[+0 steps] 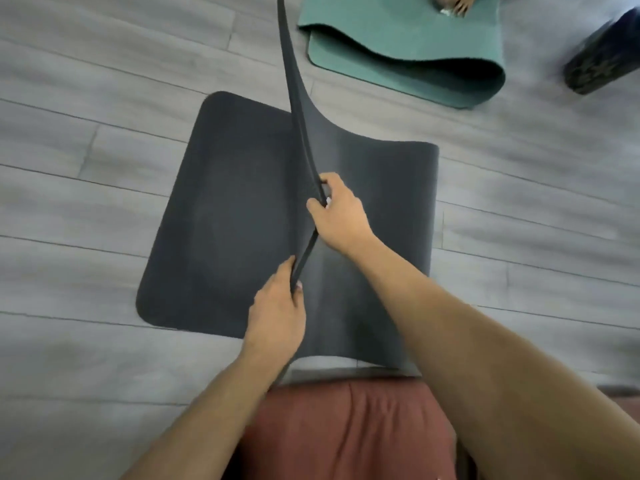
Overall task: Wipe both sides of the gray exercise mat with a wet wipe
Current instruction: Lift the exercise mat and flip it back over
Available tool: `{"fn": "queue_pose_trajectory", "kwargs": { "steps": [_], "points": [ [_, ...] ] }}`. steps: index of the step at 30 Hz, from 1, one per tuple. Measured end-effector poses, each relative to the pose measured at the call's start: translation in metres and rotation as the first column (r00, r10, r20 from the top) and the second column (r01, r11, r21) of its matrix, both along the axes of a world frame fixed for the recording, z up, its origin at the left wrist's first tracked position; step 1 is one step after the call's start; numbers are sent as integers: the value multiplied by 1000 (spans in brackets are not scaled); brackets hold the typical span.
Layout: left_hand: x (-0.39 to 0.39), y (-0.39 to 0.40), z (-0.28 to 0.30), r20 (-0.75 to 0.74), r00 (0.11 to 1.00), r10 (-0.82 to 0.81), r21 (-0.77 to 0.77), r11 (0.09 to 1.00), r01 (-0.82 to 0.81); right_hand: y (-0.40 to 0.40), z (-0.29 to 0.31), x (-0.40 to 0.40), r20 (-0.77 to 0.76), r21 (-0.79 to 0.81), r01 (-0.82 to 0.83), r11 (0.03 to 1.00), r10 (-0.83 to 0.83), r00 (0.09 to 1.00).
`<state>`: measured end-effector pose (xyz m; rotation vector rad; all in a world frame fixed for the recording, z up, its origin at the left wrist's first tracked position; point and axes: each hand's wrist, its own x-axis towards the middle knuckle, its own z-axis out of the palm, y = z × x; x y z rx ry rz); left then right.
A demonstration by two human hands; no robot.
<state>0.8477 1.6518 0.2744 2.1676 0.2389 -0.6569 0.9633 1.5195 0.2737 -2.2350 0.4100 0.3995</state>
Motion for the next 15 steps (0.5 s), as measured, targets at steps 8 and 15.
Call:
{"fn": "queue_pose_trajectory", "kwargs": {
  "steps": [8, 15],
  "points": [
    [8, -48, 141, -46, 991, -127, -81, 989, 123, -58, 140, -2, -15, -33, 101, 994, -101, 995],
    [46, -111, 220, -101, 905, -412, 243, 872, 424, -153, 225, 5, -20, -84, -149, 985, 148, 989]
  ]
}}
